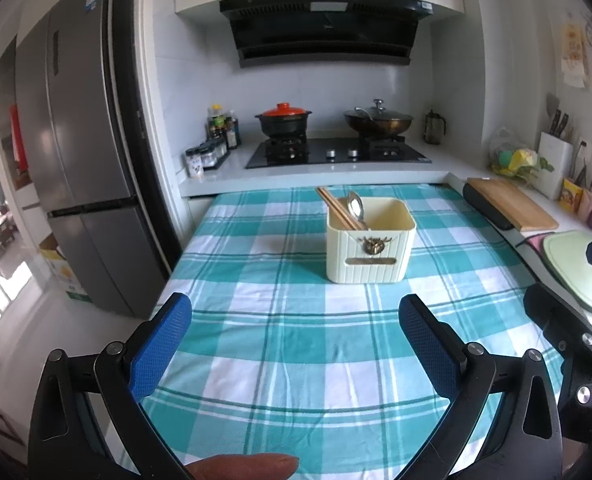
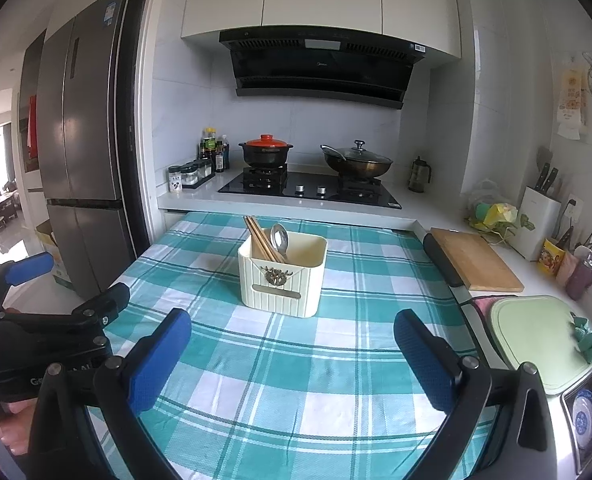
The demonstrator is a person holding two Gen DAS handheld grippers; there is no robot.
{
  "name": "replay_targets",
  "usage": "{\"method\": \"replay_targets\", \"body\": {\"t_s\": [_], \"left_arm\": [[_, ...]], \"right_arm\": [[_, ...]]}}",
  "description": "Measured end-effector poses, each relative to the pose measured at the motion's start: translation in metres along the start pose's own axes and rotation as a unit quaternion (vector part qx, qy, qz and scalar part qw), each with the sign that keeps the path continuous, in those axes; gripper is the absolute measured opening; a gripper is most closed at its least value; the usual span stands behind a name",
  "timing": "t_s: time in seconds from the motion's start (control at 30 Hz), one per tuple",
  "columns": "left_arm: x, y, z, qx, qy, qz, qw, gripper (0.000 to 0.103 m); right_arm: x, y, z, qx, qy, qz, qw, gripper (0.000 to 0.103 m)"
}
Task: Organize utensils
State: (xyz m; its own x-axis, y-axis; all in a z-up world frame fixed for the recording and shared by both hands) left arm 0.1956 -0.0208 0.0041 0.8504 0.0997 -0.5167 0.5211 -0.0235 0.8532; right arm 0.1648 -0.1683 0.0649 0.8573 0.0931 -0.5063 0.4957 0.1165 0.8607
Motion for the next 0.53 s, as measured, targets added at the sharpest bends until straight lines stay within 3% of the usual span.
{"method": "replay_targets", "body": {"t_s": [0.53], "left_arm": [[0.0002,-0.0004,0.0023,-0.002,-0.018,0.011,0.9998,0.103]], "right_arm": [[-0.0004,0.0000,0.0023,-0.001,0.000,-0.001,1.000,0.103]]}}
Point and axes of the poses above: each gripper's, at about its wrist camera, not at the fingertips, and x roughly the way its jaws point, z to its right, y to its top, the point moved 4 cm from there along x, roughly the way its jaws point, and after that the axes turned 1 degree about y, right-handed, at the moved point
